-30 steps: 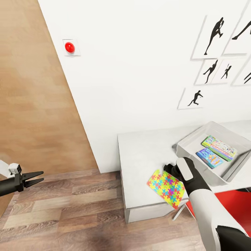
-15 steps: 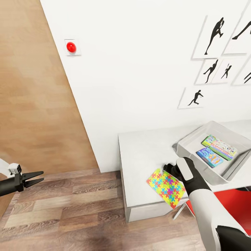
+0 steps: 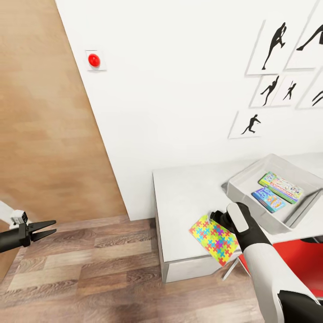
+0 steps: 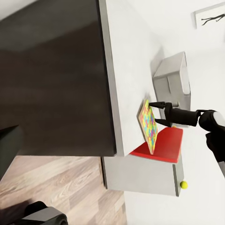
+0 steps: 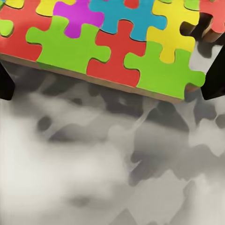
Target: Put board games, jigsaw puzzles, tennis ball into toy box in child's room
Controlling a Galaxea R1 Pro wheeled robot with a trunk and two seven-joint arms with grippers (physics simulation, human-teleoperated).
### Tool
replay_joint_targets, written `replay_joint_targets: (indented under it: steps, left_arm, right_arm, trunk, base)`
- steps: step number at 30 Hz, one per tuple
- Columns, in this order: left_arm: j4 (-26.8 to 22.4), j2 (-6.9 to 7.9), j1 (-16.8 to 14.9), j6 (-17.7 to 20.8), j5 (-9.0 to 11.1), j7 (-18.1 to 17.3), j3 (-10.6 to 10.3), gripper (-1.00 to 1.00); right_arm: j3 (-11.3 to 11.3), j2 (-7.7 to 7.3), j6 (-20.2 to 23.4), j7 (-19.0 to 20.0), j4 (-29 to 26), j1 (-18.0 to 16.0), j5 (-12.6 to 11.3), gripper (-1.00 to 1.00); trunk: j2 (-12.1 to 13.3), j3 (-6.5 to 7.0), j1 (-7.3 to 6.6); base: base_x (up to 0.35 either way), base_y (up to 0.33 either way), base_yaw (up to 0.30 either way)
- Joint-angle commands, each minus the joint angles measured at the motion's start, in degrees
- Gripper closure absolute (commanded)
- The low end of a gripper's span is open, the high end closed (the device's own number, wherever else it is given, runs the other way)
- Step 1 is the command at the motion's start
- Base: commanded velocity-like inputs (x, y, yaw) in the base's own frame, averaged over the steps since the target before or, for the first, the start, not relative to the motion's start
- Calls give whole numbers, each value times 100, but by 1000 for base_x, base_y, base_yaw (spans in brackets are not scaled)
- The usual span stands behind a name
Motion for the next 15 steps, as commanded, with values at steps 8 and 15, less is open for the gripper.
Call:
replay_joint_targets:
  steps: [8, 15]
  left_arm:
    - [-1, 2, -4, 61, -2, -26, -1, -100]
    - [-1, 2, -4, 61, -3, -26, -1, -100]
  right_arm:
    - [-5, 0, 13, -56, 18, 1, -113, -100]
    - [-5, 0, 13, -56, 18, 0, -115, -100]
  trunk:
    - [-9, -11, 4]
    - [-9, -11, 4]
  base:
    - [-60, 9, 0]
    - [-37, 44, 0]
